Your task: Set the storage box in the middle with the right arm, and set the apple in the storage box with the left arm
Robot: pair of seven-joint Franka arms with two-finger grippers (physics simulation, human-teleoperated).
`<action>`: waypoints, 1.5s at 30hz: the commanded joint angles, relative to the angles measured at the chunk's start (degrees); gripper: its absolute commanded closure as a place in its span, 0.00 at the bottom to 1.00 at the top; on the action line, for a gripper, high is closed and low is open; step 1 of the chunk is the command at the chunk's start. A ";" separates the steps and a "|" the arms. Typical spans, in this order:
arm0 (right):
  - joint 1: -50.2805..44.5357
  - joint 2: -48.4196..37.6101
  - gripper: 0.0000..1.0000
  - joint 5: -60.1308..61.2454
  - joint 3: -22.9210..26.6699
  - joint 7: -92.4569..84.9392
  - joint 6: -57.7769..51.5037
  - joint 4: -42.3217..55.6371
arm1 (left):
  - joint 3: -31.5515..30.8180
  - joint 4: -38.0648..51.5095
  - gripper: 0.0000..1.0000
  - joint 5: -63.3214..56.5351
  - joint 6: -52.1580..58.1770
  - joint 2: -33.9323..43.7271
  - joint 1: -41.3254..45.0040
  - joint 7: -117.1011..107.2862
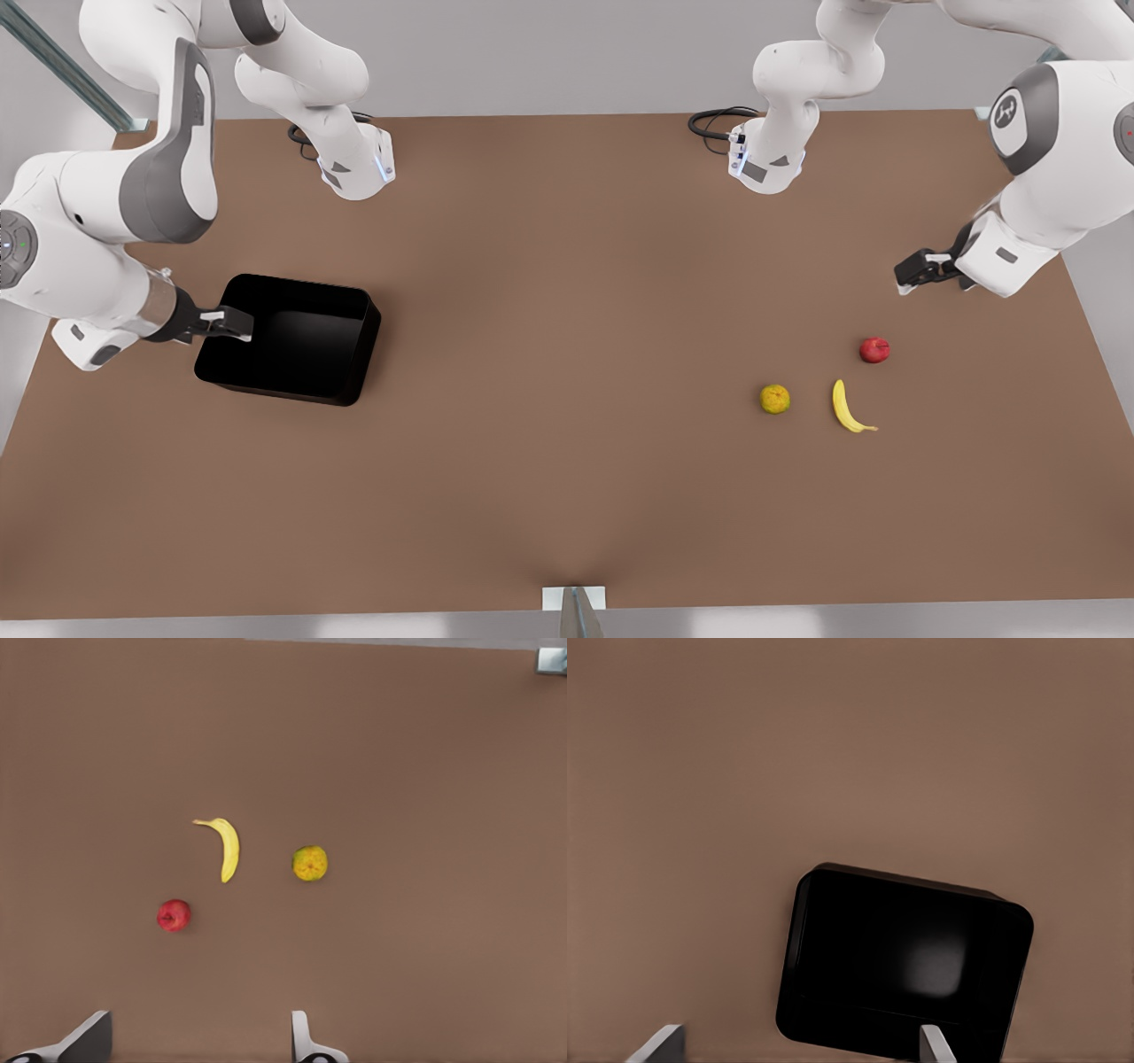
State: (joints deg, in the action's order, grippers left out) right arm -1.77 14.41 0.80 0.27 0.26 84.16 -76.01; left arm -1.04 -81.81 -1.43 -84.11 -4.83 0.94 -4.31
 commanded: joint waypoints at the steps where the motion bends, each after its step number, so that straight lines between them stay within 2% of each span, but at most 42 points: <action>1: -0.07 0.00 0.00 -0.01 0.00 0.01 0.04 -0.01 | -0.01 -0.02 0.00 -0.06 0.00 0.00 0.82 0.00; 3: 0.19 -0.17 0.00 0.08 -0.09 -0.08 -0.05 -0.01 | -0.01 0.07 0.00 -0.06 0.26 -0.70 0.65 0.00; 5: -0.16 0.09 0.00 -0.01 0.00 0.62 0.39 -0.01 | -0.01 -0.80 0.00 -0.06 -0.18 -8.08 -1.20 0.18; 8: 0.01 0.35 0.00 -0.18 -0.09 0.45 0.48 -0.63 | -0.01 -12.23 0.00 -0.06 -12.12 -9.41 -4.27 0.44; 11: 1.42 -0.79 0.00 -0.27 -0.09 -0.43 2.85 -6.25 | -0.01 -23.92 0.00 -0.06 -22.41 -6.33 -6.73 4.66; 13: 4.49 -7.81 0.00 -0.36 -0.09 -3.16 9.53 -19.42 | 0.08 -31.30 0.00 -0.06 -30.58 -4.75 -8.85 7.39; 16: 9.24 -15.29 0.00 -0.97 -0.09 -3.25 14.63 -33.05 | -0.01 -33.41 0.00 -0.06 -32.96 -6.94 -8.85 7.92; 18: 13.81 -15.38 0.00 -1.06 -0.18 -3.33 19.20 -37.18 | -0.01 -33.15 0.00 -0.15 -33.57 -9.40 -9.81 8.18; 21: 17.41 -14.42 0.00 -1.41 -0.18 -4.65 36.58 -50.54 | -0.01 -32.98 0.00 -0.15 -36.21 -12.74 -12.71 12.84; 23: 22.33 -12.92 0.00 -1.50 -0.18 -10.71 40.82 -53.53 | 0.08 -34.46 0.00 -0.06 -39.28 -12.66 -12.80 13.89; 27: 26.29 -11.16 0.00 -2.91 -0.18 -13.70 43.72 -56.26 | 0.17 -46.25 0.00 -0.15 -55.46 -9.41 -15.70 17.41; 30: 26.29 -7.65 0.00 -3.35 -0.18 -13.70 51.02 -59.78 | 0.17 -46.95 0.00 -0.15 -56.25 -10.46 -17.46 17.50; 35: 29.90 -5.27 0.00 -7.83 -0.18 -14.58 51.02 -60.30 | 0.17 -46.86 0.00 -0.15 -58.36 -13.54 -19.66 19.96; 40: 32.18 2.63 0.00 -9.41 -0.18 -14.93 58.58 -59.95 | 0.08 -46.60 0.00 -0.06 -60.38 -16.70 -19.48 19.96; 44: 32.36 4.57 0.00 -9.94 -0.18 -14.93 60.51 -59.86 | 0.08 -46.33 0.00 0.03 -63.10 -18.90 -19.48 19.96; 45: 32.27 4.22 0.49 -9.94 -0.26 -14.85 60.34 -59.86 | 0.08 -46.51 0.00 0.03 -64.16 -19.07 -19.48 19.96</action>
State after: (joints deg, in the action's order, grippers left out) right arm 30.49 18.35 -13.64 -0.02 -10.91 144.40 -135.89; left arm -0.97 -128.32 -1.43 -148.47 -24.08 -18.54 15.65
